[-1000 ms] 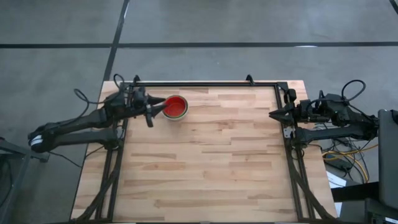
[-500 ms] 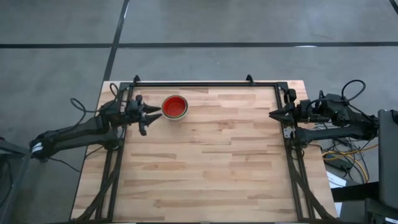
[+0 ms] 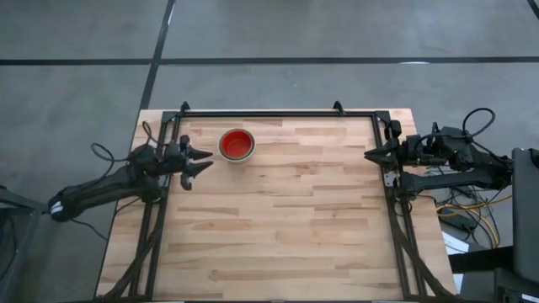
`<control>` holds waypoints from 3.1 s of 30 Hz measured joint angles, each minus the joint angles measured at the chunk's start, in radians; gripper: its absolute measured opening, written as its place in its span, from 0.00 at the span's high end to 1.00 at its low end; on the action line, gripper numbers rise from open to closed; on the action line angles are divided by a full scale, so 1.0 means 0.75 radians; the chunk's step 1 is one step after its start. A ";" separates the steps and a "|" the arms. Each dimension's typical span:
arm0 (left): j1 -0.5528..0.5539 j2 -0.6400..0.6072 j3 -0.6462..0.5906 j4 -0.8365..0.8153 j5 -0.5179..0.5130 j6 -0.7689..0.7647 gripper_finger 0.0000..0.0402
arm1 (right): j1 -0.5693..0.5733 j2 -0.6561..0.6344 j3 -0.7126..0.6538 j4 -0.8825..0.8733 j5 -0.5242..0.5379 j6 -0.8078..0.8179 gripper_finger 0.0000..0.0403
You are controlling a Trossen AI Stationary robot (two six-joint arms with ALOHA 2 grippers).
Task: Nest bowls inside each other
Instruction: Return to Home Position
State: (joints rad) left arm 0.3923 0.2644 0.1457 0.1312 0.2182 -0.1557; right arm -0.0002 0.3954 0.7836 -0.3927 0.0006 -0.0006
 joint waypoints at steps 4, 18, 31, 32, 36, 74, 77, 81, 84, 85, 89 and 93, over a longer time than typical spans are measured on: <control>-0.001 -0.026 -0.034 -0.006 0.004 0.002 0.62 | 0.000 0.000 0.000 0.000 0.000 0.000 0.92; 0.000 -0.040 -0.161 -0.021 0.044 -0.029 0.62 | -0.001 0.001 0.000 0.000 0.000 0.000 0.92; 0.000 -0.040 -0.183 -0.059 0.038 -0.050 0.62 | -0.001 0.000 0.000 0.000 0.000 0.000 0.92; 0.000 -0.039 -0.183 -0.077 0.036 -0.050 0.62 | 0.000 0.000 0.000 0.000 0.000 0.000 0.92; 0.000 -0.039 -0.183 -0.107 0.034 -0.051 0.62 | 0.000 0.000 0.000 0.000 0.000 0.000 0.92; 0.000 -0.039 -0.181 -0.101 0.006 0.063 0.62 | 0.000 0.000 0.000 0.000 0.000 0.000 0.92; -0.001 -0.039 -0.181 -0.100 0.006 0.063 0.62 | 0.000 0.000 0.000 0.000 0.000 0.000 0.92; -0.001 -0.039 -0.181 -0.100 0.006 0.063 0.62 | 0.000 0.000 0.000 0.000 0.000 0.000 0.92; -0.001 -0.039 -0.181 -0.099 0.006 0.063 0.62 | 0.000 0.001 0.000 0.000 0.000 0.000 0.92; -0.001 -0.039 -0.181 -0.099 0.006 0.063 0.62 | 0.000 0.000 0.000 0.000 0.000 0.000 0.92; -0.001 -0.039 -0.181 -0.098 0.006 0.063 0.62 | 0.000 0.000 0.000 0.000 0.000 0.000 0.92; -0.001 -0.039 -0.181 -0.098 0.006 0.063 0.62 | 0.000 0.000 0.000 0.000 0.000 0.000 0.92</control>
State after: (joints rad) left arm 0.3920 0.2352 0.0101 0.0578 0.2230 -0.1085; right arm -0.0002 0.3954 0.7837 -0.3927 0.0006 -0.0009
